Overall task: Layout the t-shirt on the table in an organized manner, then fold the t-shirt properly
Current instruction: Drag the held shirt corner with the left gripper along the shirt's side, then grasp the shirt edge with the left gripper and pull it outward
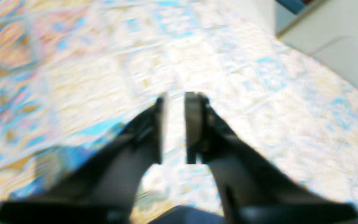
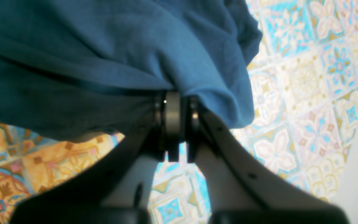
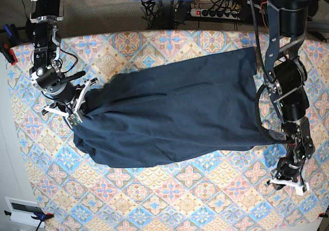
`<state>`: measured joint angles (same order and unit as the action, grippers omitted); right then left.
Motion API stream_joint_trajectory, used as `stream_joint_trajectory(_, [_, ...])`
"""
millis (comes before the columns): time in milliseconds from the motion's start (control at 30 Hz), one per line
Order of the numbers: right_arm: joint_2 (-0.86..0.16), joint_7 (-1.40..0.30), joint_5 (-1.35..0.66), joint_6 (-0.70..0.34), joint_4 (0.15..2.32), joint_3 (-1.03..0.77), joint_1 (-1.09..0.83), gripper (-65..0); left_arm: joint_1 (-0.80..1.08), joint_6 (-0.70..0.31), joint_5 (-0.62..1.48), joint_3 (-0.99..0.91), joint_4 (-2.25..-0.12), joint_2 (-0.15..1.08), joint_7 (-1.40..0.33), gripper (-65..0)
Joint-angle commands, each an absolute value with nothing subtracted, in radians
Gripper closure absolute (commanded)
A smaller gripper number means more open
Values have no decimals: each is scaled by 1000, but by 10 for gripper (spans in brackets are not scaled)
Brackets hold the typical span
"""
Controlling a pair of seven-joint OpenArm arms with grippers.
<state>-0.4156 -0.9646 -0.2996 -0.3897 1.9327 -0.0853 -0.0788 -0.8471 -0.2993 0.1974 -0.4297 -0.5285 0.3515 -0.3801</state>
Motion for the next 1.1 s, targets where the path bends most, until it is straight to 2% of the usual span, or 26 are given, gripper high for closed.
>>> stream_joint_trajectory(0, [-432,-944,-306,-387,1952,-91,-64,0,-863,-298,213,-429,-578,372,-404,-161])
stream_joint_trajectory(100, [-430,-944,-306,-387,1951,-91,-64,0,-762,-300,266,-429,-769,369,-542,-203])
stream_joint_trajectory(267, [-430,-944,-306,-387,1949,-91,-62,0,-455,-300,403,-429,-1244,367,-733,-207])
stream_joint_trajectory(533, [-430,-944,-305,-387,1946,-91,-59,0,-82,-300,556,-430,-1612,366,-855,-207])
stream_joint_trajectory(700, [-430,-944,-306,-387,1949,-97,-61,0,61,-300,581,-430,-1636,348,-852,-207])
stream_joint_trajectory(933, [-430,-944,-306,-387,1954,-99,-64,0,28,-300,579,-427,-1446,311,-851,-207])
stream_joint_trajectory(1067, [-430,-944,-306,-387,1956,-99,-64,0,19,-300,578,-427,-1414,305,-851,-207])
